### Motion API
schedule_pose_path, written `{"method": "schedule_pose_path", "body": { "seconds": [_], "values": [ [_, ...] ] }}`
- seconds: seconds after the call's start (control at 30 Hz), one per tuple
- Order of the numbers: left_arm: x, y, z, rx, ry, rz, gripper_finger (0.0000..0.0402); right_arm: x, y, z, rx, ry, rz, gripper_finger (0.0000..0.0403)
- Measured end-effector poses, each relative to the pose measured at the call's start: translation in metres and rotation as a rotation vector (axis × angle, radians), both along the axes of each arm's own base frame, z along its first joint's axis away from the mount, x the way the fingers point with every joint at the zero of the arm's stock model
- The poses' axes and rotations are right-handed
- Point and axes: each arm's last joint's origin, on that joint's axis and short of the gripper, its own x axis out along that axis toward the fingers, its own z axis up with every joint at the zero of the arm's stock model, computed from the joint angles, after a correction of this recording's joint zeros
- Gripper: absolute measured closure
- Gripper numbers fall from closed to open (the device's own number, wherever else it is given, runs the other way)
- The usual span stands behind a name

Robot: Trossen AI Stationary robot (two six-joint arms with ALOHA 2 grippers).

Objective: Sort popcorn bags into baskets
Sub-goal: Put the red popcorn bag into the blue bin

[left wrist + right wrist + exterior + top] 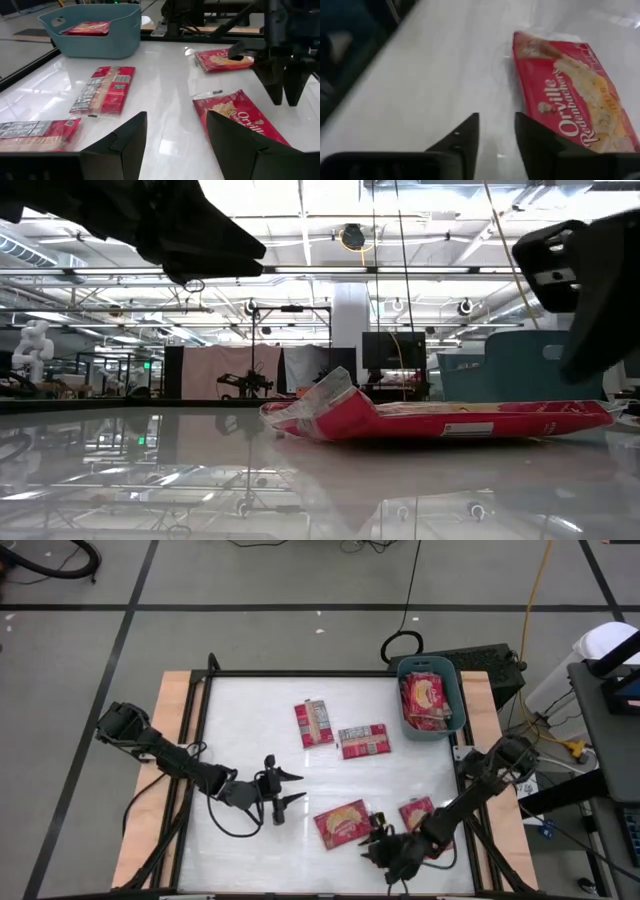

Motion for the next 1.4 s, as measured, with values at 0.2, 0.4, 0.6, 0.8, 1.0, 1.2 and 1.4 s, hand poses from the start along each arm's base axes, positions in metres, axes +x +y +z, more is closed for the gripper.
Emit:
{"method": "schedule_pose_path", "body": {
  "seconds": [0.2,0.4,0.6,0.8,1.0,1.2,1.4],
  "values": [
    [0.000,0.001,0.000,-0.003,0.000,0.004,0.0195,0.001,0.000,-0.017,-0.265,-0.079,-0.040,0.0194],
    [-0.001,0.001,-0.002,0.007,0.023,0.003,0.0195,0.013,-0.011,-0.031,-0.309,-0.036,-0.034,0.0169],
    [-0.001,0.001,-0.003,0.000,0.024,0.006,0.0195,0.019,-0.018,-0.038,-0.416,-0.033,-0.029,0.0249],
    [-0.001,0.001,-0.003,0.004,0.025,0.005,0.0195,0.024,-0.027,-0.033,-0.487,-0.031,0.004,0.0384],
    [-0.001,0.001,-0.003,0.029,0.030,-0.004,0.0195,0.029,-0.041,-0.020,-0.527,-0.016,0.007,0.0398],
    [-0.001,0.001,-0.004,0.034,0.043,-0.005,0.0194,0.028,-0.042,-0.011,-0.435,-0.008,0.020,0.0378],
    [-0.001,0.004,-0.006,0.005,0.060,0.018,0.0195,0.019,-0.048,-0.017,-0.504,0.063,-0.051,0.0296]
  ]
}}
